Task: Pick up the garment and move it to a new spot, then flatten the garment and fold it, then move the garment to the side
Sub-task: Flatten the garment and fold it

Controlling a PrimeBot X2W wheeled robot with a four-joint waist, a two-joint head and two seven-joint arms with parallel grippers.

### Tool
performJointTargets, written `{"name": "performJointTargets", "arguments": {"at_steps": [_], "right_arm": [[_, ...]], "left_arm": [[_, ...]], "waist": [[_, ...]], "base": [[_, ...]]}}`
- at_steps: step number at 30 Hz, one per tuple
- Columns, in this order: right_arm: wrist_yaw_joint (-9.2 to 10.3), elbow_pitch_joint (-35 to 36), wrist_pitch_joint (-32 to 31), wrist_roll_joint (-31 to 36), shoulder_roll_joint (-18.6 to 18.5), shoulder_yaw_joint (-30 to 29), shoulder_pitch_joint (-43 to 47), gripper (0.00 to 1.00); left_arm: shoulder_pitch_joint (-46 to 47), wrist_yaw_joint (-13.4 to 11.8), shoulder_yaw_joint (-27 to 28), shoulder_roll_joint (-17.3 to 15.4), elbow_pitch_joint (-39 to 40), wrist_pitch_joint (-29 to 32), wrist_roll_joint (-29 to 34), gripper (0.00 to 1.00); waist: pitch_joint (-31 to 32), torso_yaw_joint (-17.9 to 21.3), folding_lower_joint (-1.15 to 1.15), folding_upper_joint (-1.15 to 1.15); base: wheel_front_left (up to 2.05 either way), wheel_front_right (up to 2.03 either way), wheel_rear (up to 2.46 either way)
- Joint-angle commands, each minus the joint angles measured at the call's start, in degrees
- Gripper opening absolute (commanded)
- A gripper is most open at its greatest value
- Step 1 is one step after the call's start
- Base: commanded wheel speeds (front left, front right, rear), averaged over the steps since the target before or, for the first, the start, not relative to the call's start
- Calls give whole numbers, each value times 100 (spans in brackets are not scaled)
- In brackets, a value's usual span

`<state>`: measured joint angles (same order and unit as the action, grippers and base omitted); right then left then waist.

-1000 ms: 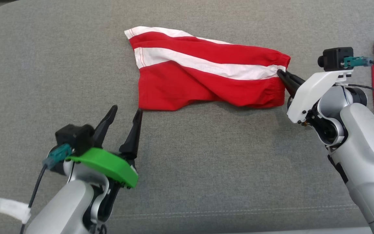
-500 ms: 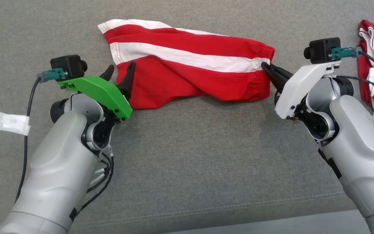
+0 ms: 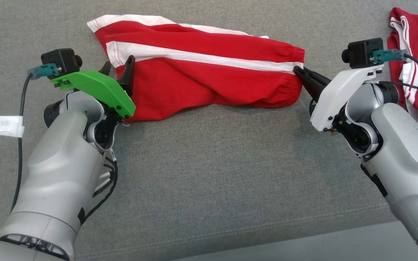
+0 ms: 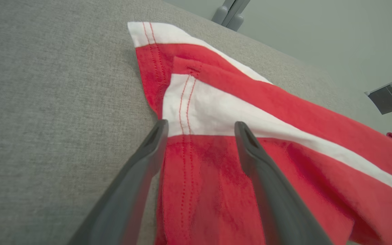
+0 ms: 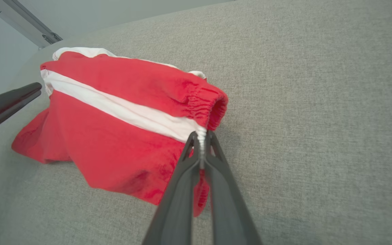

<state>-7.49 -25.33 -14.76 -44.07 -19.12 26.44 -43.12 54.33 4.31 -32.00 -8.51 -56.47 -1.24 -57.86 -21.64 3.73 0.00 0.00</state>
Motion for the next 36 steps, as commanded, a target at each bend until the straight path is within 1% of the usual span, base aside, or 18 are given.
{"name": "performJointTargets", "arguments": {"at_steps": [1, 11, 13, 16, 25, 33, 36], "right_arm": [[1, 24, 29, -42, -44, 37, 22, 0], [1, 39, 94, -190, -18, 293, -57, 0], [1, 21, 126, -238, -38, 341, -94, 0], [1, -14, 149, -279, -60, 379, -98, 0], [1, -77, 226, -343, -65, 456, -178, 0], [1, -112, 282, -391, -89, 478, -203, 0], [1, -132, 297, -408, -108, 472, -197, 0]], "left_arm": [[151, 52, 8, -13, -116, -61, -10, 100], [486, 181, 107, -7, -776, -118, -152, 100], [543, 231, 164, 84, -859, -48, -259, 100], [571, 267, 271, 126, -929, 31, -452, 100], [677, 300, 296, 83, -1205, -52, -515, 100], [737, 316, 248, 161, -1064, -69, -573, 100], [703, 320, 167, 176, -871, -138, -567, 100]], "waist": [[11, 26, 0, 0], [-7, 147, 0, 0], [-21, 171, 0, 0], [-30, 191, 0, 0], [-79, 224, 0, 0], [-127, 197, 0, 0], [-131, 169, 0, 0]], "base": [[0, 0, 0], [0, 0, 0], [0, 0, 0], [0, 0, 0], [0, 0, 0], [0, 0, 0], [0, 0, 0]]}}
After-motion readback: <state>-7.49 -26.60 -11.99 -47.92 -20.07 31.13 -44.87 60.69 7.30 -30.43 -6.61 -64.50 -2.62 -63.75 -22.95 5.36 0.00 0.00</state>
